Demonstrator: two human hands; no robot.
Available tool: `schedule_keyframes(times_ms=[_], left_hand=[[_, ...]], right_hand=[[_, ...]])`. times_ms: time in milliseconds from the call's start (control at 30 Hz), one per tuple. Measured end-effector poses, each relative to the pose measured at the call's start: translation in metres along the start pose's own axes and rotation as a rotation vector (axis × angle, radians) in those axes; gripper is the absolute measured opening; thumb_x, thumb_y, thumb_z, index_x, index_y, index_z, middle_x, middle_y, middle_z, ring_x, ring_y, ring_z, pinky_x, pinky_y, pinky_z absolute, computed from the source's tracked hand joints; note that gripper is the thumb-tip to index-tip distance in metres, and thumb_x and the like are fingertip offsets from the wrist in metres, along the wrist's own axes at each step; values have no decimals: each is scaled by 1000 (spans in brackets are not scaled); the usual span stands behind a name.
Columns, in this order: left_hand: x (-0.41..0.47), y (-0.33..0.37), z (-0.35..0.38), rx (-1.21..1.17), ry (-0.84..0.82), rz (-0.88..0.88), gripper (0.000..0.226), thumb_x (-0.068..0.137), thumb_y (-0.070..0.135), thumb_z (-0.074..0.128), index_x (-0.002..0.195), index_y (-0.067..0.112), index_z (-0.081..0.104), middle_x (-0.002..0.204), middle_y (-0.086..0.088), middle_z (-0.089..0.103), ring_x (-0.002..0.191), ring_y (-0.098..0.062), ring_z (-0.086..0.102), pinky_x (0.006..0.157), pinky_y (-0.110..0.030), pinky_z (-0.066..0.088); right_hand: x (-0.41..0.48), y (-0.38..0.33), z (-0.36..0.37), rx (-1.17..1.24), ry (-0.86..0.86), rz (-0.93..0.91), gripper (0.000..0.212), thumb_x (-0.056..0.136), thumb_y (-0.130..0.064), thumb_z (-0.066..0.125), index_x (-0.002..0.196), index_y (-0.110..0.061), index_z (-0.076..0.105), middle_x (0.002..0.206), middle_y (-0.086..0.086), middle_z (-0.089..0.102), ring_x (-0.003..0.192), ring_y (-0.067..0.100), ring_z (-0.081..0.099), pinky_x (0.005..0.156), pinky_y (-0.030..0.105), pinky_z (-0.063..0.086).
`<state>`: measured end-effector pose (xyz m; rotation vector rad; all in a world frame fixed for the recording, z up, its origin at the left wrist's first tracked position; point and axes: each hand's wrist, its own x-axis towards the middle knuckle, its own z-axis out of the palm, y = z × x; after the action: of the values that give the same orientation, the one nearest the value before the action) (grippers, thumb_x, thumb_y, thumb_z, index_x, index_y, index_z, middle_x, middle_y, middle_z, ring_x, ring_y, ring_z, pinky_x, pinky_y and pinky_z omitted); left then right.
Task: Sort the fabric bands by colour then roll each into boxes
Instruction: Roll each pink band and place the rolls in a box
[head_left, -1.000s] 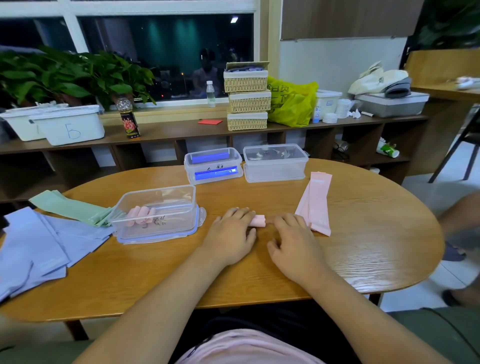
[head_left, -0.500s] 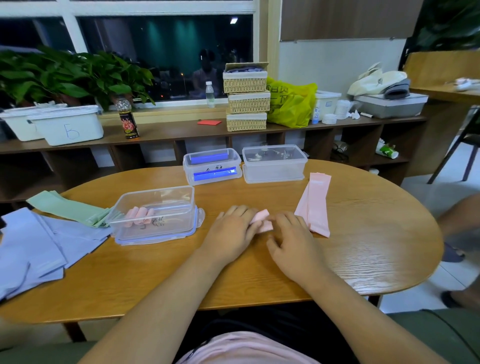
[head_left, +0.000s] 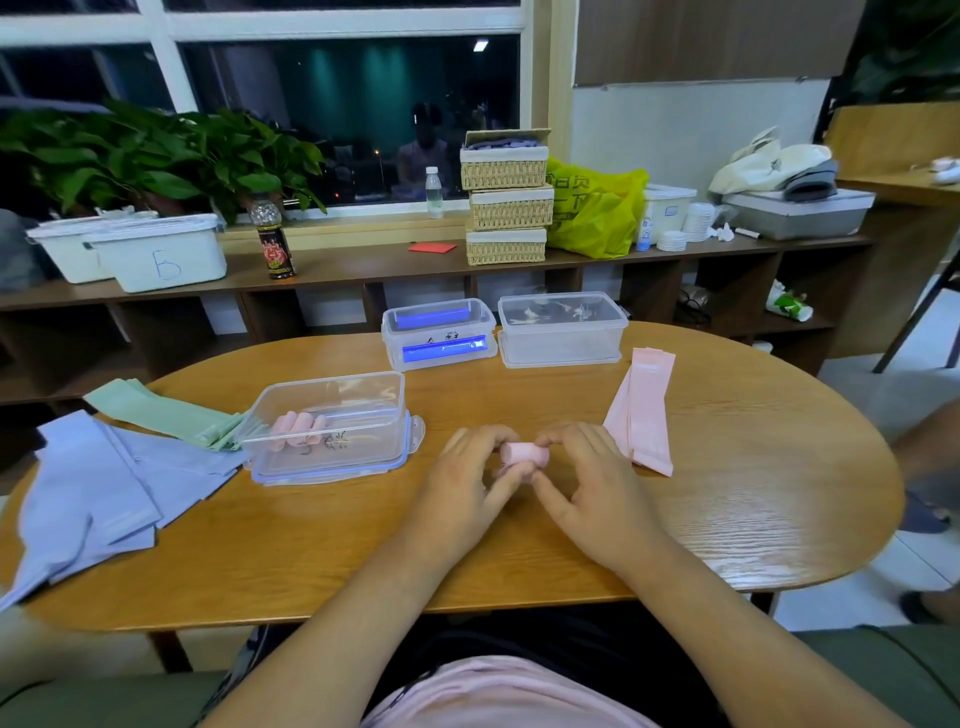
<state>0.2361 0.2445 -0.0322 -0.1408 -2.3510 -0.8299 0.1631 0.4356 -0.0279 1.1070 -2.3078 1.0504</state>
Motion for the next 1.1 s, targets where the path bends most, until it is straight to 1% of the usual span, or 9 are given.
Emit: schedule_keyframes(times_ms=[233, 300, 400, 467, 600, 867, 967, 1033, 1100], left_hand=[[0, 7, -6, -39, -14, -7, 25, 101, 50, 67, 111, 28, 65, 106, 20, 61, 107, -10, 56, 86, -31, 49], [-1, 9, -7, -52, -59, -25, 34, 101, 54, 64, 128, 33, 60, 119, 23, 59, 118, -7, 55, 94, -30, 51], [-2, 10, -5, -24, -128, -35, 67, 95, 57, 71, 153, 36, 43, 146, 22, 50, 141, -2, 45, 112, -27, 43], [-1, 8, -1, 19, -157, -13, 79, 91, 56, 75, 158, 36, 38, 154, 19, 45, 146, -1, 40, 118, -30, 40], [0, 6, 2, 43, -154, 6, 72, 90, 54, 78, 152, 36, 45, 146, 19, 53, 137, 2, 45, 111, -31, 46], [-2, 0, -4, 80, -119, -74, 65, 93, 46, 73, 152, 33, 49, 146, 17, 59, 135, -2, 51, 110, -26, 44], [-4, -3, -10, 122, -118, -80, 64, 96, 43, 70, 154, 28, 49, 146, 10, 61, 134, -9, 54, 106, -21, 41], [-5, -5, -14, 151, -126, -49, 62, 97, 38, 68, 154, 23, 49, 145, 5, 62, 134, -14, 55, 107, -20, 37], [-7, -9, -19, 160, -120, -17, 61, 96, 33, 69, 153, 20, 51, 146, 2, 61, 135, -14, 53, 109, -19, 35]], right_hand=[[1, -6, -4, 75, -126, -23, 25, 104, -46, 63, 127, -39, 65, 120, -30, 60, 123, -1, 52, 99, 14, 41], [2, -5, -6, 318, -191, 104, 26, 105, -42, 64, 130, -39, 68, 122, -25, 67, 122, 4, 59, 102, 19, 46], [8, -1, -11, 747, -247, 355, 30, 107, -18, 61, 134, -28, 70, 120, -3, 77, 117, 16, 69, 105, 37, 53], [10, 1, -12, 890, -301, 417, 30, 108, -12, 56, 134, -18, 71, 119, 8, 78, 119, 25, 71, 102, 37, 55], [10, -1, -10, 854, -419, 393, 30, 109, -12, 52, 129, -15, 74, 115, 11, 79, 118, 24, 71, 102, 28, 51], [17, -18, 1, 887, -371, 468, 37, 113, -22, 43, 123, -22, 79, 120, 7, 78, 120, 25, 70, 111, 45, 50], [22, -27, 5, 803, -373, 450, 29, 110, -29, 54, 114, -21, 81, 112, 9, 78, 108, 21, 72, 107, 43, 52], [26, -35, 7, 716, -409, 379, 17, 106, -25, 65, 112, -20, 79, 107, 5, 79, 105, 20, 73, 100, 38, 53], [31, -41, 11, 648, -402, 352, 13, 100, -18, 70, 108, -20, 80, 103, 2, 80, 104, 24, 74, 99, 43, 55]])
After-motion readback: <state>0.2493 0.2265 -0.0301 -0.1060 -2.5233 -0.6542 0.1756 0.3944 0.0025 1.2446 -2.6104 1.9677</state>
